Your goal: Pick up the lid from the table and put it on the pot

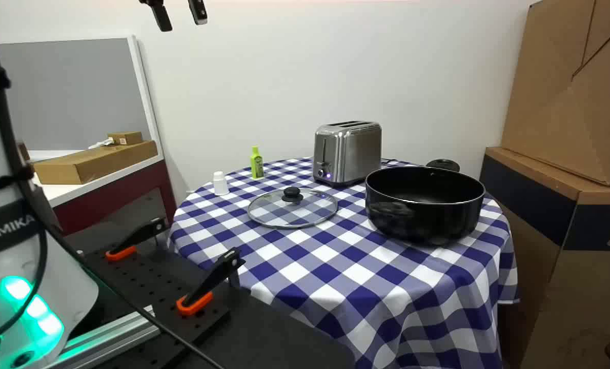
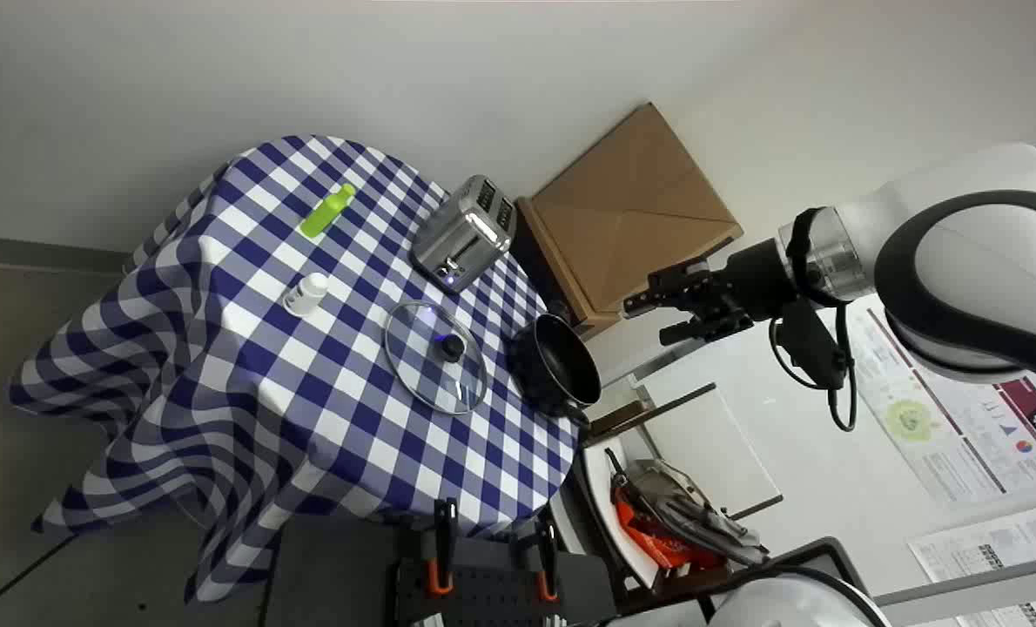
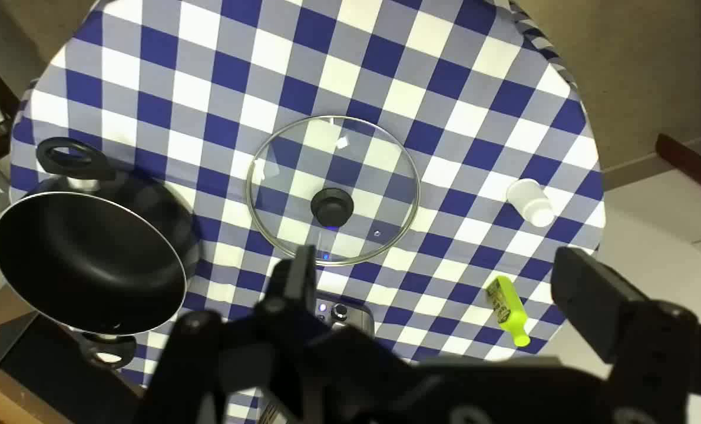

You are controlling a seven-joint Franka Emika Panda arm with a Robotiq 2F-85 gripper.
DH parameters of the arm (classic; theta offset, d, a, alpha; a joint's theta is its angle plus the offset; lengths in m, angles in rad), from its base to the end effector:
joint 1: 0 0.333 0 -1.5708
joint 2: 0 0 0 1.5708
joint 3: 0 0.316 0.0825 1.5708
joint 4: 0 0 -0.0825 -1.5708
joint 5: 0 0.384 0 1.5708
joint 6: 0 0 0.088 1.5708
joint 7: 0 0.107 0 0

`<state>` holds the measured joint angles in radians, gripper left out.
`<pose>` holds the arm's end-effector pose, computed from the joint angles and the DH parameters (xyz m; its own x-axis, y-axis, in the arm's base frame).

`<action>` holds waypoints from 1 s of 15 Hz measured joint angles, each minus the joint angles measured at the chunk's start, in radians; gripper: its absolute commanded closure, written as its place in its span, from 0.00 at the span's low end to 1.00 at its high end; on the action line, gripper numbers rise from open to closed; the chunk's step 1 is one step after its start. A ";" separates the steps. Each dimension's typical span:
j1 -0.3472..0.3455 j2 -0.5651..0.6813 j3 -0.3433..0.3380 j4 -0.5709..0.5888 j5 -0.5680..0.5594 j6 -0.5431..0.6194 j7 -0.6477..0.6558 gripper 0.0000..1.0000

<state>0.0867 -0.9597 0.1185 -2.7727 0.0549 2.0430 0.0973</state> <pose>0.2855 0.0625 0.4839 0.9722 0.0504 0.2286 0.0467 -0.9987 0.0216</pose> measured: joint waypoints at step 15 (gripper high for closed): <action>-0.082 0.313 -0.063 0.000 -0.008 0.238 -0.006 0.00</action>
<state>0.0052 -0.6465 0.0553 -2.7725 0.0465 2.2815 0.0916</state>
